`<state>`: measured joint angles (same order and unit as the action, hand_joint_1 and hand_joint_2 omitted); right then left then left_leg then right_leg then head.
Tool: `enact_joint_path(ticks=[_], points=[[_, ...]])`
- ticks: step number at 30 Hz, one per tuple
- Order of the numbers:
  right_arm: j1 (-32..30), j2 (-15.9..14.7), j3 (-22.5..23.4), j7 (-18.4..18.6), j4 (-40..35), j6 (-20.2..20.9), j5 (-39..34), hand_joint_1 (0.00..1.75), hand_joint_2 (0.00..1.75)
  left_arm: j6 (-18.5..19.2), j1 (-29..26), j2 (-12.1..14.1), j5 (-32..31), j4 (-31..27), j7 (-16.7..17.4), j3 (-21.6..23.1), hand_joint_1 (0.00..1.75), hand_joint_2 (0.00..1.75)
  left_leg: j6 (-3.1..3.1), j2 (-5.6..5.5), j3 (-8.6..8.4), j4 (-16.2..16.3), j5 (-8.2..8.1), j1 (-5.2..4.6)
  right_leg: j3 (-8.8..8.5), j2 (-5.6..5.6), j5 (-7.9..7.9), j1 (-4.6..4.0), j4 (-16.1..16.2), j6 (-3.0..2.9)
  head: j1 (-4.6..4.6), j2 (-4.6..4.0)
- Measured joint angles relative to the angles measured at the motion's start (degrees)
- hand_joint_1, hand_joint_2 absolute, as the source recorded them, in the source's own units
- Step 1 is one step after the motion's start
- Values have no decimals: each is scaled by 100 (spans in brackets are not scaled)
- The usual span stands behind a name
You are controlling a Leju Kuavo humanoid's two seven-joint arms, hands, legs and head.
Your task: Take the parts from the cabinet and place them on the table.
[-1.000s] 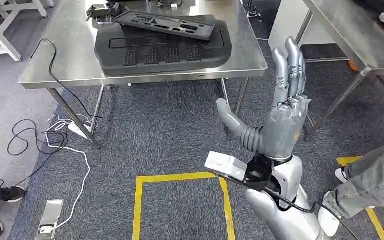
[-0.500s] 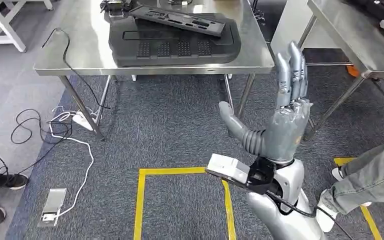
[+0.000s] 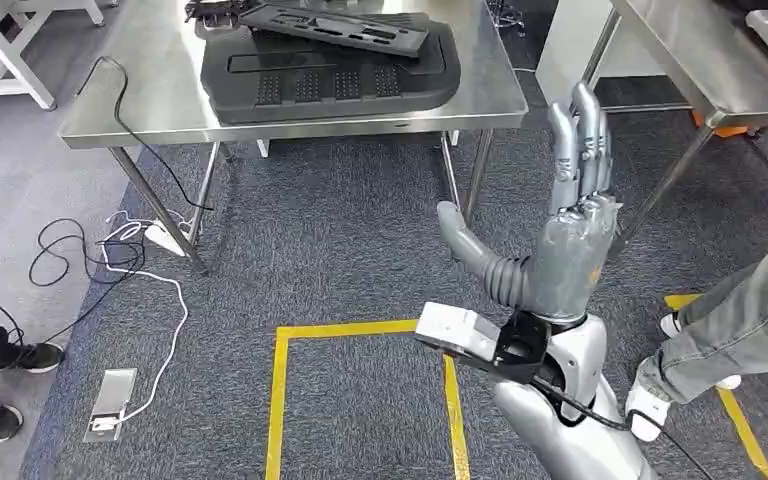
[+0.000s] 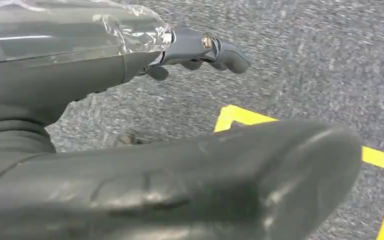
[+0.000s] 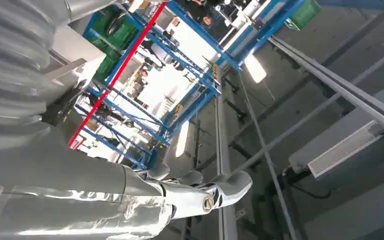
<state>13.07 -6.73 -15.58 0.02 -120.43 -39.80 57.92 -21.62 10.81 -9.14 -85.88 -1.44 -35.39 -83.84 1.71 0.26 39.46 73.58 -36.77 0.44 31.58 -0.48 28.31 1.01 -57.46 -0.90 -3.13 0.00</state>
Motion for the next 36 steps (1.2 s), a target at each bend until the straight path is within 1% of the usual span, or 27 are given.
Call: enact_joint_path(ticks=[1,2,3,5,6,9,10,11,12,13,15,16,17,18,20,21,22,25,26,27,28,30,31,32,33,35,36], points=[[-1,0,0,4,4,0,0,0,175,0,-5,0,0,0,-2,0,0,0,17,1,40,255,-57,7,58,-6,-30,-1,-19,5,2,0],[-2,0,0,9,13,0,0,0,175,0,-7,0,0,0,0,0,0,0,21,2,-32,251,44,13,110,-11,-55,1,-37,17,2,0],[-2,0,0,13,24,0,0,0,175,0,-7,0,0,0,0,0,0,0,15,2,-239,-4,240,21,155,-11,-77,3,-57,32,2,0],[-1,0,0,13,31,0,0,0,175,0,-3,0,-2,0,0,0,0,0,-13,-1,-899,-1047,613,29,209,-9,-103,12,-99,68,7,0],[0,0,0,15,31,0,-2,0,0,0,2,0,-2,0,0,0,0,0,-38,-16,-1111,-1467,566,19,244,-12,-113,-7,-124,91,9,0],[6,0,-2,4,33,0,-63,0,0,0,-6,0,-2,0,0,0,0,0,-98,-18,-1093,-1554,595,-23,272,-12,-196,-16,-139,188,7,0],[1,0,-4,-4,33,0,-103,0,0,0,-9,0,-4,0,0,0,0,0,-148,-14,-1077,-1555,624,-27,270,-13,-225,-18,-131,230,-13,0],[-2,-2,-2,-7,33,0,-124,0,0,0,-8,-4,-4,0,-2,0,0,0,-233,12,-1068,-1621,680,28,301,-9,-159,-3,-170,254,-11,0],[-1,-2,-2,-7,33,0,-151,0,0,0,4,-4,-7,0,0,0,0,0,-287,25,-1017,-1619,722,16,356,8,31,1,-316,276,-20,0],[-2,-2,-2,-19,33,0,-162,0,0,0,6,-4,-11,0,0,0,0,0,-334,31,-964,-1616,752,13,481,14,302,1,-634,287,-74,0],[-26,-2,0,-63,33,0,-214,0,0,0,1,-4,-26,0,0,0,0,0,-377,42,-861,-1604,801,-14,780,18,794,1,-1518,314,-107,0],[-44,-2,4,-81,33,0,-266,0,0,0,-2,-4,-28,0,0,0,0,0,-379,42,-812,-1590,829,-24,863,18,870,0,-1837,321,-111,0],[-64,-2,7,-107,33,0,-326,0,0,0,-7,-4,-42,0,-2,0,0,0,-376,43,-772,-1578,848,-31,824,18,783,-1,-1881,316,-116,0],[-79,-2,9,-129,33,0,-402,0,0,2,-8,-4,-50,0,-4,0,0,0,-369,43,-742,-1563,864,-35,648,18,598,-3,-1653,299,-116,0],[-78,-2,11,-168,33,0,-507,0,0,0,-7,-4,-55,0,-9,0,0,0,-356,42,-722,-1526,874,-37,41,16,201,-12,-675,246,-125,0],[-78,-2,13,-173,33,0,-531,0,0,0,-6,-4,-55,0,-15,0,0,0,-349,43,-714,-1511,877,-36,-202,13,211,-19,-189,204,-131,0],[-84,-2,13,-173,33,0,-562,0,0,0,-3,-4,-55,0,-20,0,0,0,-305,42,-678,-1484,897,-61,-277,18,230,-64,-82,202,-109,0],[-91,-4,13,-171,33,-2,-634,0,0,0,-2,-7,-55,0,-31,0,0,0,-199,45,-653,-1501,964,-44,-214,36,207,-79,-48,163,-96,0],[-91,-9,13,-166,33,-2,-647,0,0,0,-1,-7,-55,0,-31,0,0,0,-170,43,-644,-1485,958,-75,-206,36,160,-18,33,94,-94,0],[-89,-9,13,-162,33,0,-669,0,0,0,0,-4,-57,0,-37,0,0,0,-127,17,-609,-1367,820,-55,-215,17,117,-7,51,57,-87,0],[-85,-9,13,-153,33,-2,-688,0,0,0,2,-4,-61,0,-44,0,0,0,-87,9,-491,-1084,589,-40,-186,16,92,-5,55,10,-20,0],[-90,-9,13,-140,33,0,-699,0,0,0,-4,-4,-68,0,-46,0,0,0,-33,10,-136,-201,133,-8,-127,15,73,-12,33,-11,-2,0],[-90,-9,13,-131,33,0,-699,0,0,0,-9,-4,-79,0,-46,0,0,0,-16,11,-6,140,25,1,-99,16,68,-13,17,-8,4,0],[-91,-9,13,-118,33,0,-699,0,0,0,-10,-4,-98,0,-46,0,0,0,-10,11,25,261,48,10,-76,19,61,-12,-4,-7,11,0],[-93,-9,13,-109,33,0,-697,0,0,0,-8,-4,-105,0,-46,0,0,0,-11,11,-82,98,214,20,-60,24,61,-9,-26,-6,18,0],[-91,-11,13,-101,33,-2,-697,0,0,0,-6,-4,-114,0,-46,0,0,0,-35,8,-577,-819,703,30,-57,49,73,-5,-60,12,24,0],[-92,-11,13,-101,33,-2,-697,0,0,0,-7,-4,-116,0,-46,0,0,0,-55,-27,-786,-1277,832,33,-47,55,83,-5,-73,30,31,0]])
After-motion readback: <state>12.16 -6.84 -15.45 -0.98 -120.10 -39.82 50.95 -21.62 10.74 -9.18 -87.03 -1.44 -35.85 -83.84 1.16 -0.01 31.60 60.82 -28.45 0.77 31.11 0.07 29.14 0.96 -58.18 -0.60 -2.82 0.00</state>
